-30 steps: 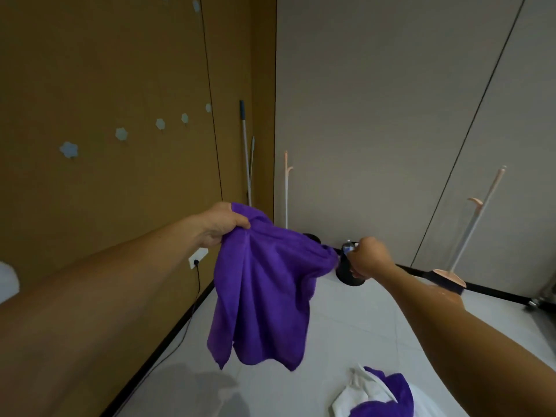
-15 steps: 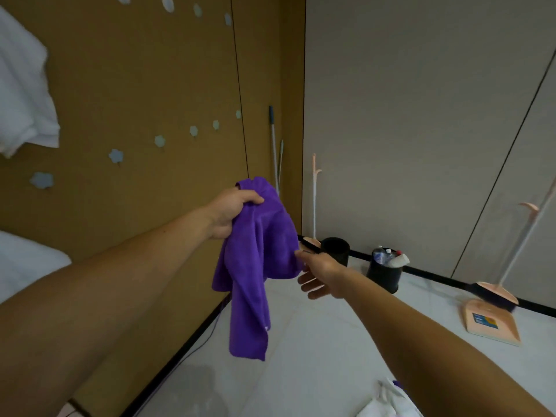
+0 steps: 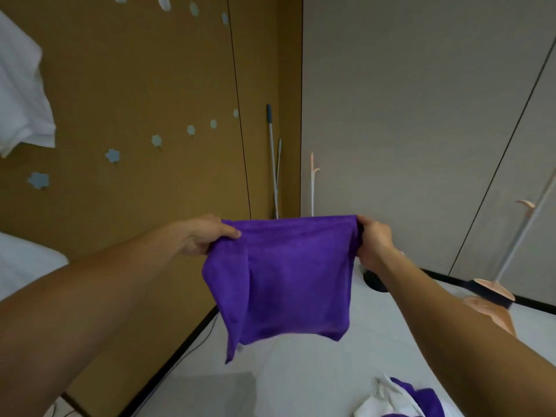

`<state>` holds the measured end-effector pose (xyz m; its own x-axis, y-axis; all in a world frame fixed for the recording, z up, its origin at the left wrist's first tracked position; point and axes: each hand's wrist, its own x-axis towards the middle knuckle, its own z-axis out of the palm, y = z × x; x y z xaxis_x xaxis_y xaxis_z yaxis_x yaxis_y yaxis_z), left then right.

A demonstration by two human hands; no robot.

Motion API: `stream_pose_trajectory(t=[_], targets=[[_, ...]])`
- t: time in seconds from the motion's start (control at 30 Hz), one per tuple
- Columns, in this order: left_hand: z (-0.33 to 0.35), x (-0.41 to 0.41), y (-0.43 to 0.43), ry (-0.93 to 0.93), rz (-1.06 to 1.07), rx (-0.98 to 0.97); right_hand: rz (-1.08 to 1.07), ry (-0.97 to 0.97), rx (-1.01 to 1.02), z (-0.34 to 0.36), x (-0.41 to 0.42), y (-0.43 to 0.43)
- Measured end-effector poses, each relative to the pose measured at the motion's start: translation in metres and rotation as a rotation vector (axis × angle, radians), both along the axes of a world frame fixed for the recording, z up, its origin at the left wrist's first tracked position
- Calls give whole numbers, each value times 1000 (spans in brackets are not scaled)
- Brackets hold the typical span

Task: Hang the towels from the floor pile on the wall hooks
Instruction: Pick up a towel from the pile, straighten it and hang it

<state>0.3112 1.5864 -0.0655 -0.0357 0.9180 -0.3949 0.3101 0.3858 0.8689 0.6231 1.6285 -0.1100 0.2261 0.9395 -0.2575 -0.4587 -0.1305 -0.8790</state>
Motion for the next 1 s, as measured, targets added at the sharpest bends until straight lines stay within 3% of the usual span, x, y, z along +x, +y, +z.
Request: stream_pose_trajectory(t=[0.1, 0.3, 0.4, 0.73, 0.9, 1.0], targets=[[-6, -8, -1, 42, -21, -66, -31, -51, 53, 15, 16, 2], [-1, -10, 9, -304, 135, -12, -69, -154, 150, 34, 41, 3], [3, -6, 14, -352, 225, 52, -78, -224, 137, 39, 49, 3], [-11, 0, 26, -33, 423, 312, -22, -417, 91, 27, 58, 10], [-13, -3, 29, -61, 503, 403, -8, -563, 134, 20, 54, 18], [-14, -6, 24, -134, 567, 413, 7, -511, 142, 21, 46, 24]])
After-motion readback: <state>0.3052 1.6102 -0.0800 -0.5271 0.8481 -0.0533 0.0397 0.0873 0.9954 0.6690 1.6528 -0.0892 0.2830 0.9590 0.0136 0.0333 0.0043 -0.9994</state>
